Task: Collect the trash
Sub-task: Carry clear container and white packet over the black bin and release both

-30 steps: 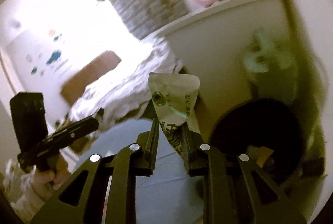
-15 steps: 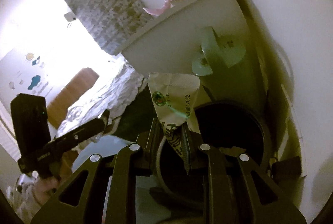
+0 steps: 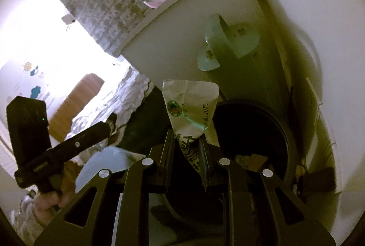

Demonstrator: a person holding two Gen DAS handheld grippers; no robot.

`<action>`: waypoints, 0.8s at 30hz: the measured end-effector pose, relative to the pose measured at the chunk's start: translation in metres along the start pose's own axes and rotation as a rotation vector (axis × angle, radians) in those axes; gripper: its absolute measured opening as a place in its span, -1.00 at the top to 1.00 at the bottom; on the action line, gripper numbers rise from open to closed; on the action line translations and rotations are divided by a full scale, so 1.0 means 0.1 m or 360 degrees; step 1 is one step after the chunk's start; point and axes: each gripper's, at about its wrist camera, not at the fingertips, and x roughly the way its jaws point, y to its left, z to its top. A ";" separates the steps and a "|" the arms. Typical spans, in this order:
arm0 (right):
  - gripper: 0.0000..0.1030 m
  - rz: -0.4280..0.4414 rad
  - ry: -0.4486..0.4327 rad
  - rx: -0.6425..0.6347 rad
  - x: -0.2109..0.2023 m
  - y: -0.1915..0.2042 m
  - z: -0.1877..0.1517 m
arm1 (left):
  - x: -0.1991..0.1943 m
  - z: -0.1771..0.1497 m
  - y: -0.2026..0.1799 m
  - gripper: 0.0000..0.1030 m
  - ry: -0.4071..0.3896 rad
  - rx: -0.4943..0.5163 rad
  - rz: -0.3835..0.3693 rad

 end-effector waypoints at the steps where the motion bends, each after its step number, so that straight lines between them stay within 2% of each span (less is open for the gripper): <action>1: 0.59 -0.0001 0.0003 0.0001 0.01 -0.01 0.00 | 0.02 0.01 0.00 0.11 0.0005 0.0001 0.0000; 6: 0.59 -0.0022 0.0033 0.0008 0.10 0.00 0.03 | 0.04 0.04 -0.01 0.05 0.0012 -0.0016 -0.0008; 8: 0.59 -0.0029 0.0041 0.0020 0.12 -0.01 0.04 | 0.02 0.05 -0.02 -0.16 -0.0002 -0.0018 -0.0014; 9: 0.53 -0.0035 0.0045 0.0021 0.14 -0.01 0.05 | 0.00 0.05 -0.03 -0.20 -0.0013 -0.0017 -0.0012; 10: 0.29 -0.0048 0.0045 0.0022 0.14 0.00 0.05 | -0.02 0.06 -0.04 -0.22 -0.0023 -0.0014 -0.0012; 12: -0.08 -0.0054 0.0024 0.0043 0.12 0.01 0.04 | -0.06 0.05 -0.05 -0.22 -0.0026 -0.0017 -0.0012; 13: -0.15 -0.0046 0.0013 0.0056 0.10 0.01 0.03 | -0.09 0.05 -0.04 -0.22 -0.0029 -0.0021 -0.0013; 19: -0.15 -0.0049 0.0013 0.0045 0.02 0.13 -0.07 | -0.45 -0.03 -0.05 -0.22 -0.0076 -0.0038 0.0010; 22: -0.15 -0.0025 0.0032 0.0019 -0.03 0.27 -0.18 | -0.83 -0.16 0.00 -0.22 -0.0105 -0.0060 0.0055; 24: -0.28 -0.0003 0.0058 -0.0021 -0.06 0.40 -0.26 | -1.07 -0.27 0.06 -0.22 -0.0124 -0.0068 0.0103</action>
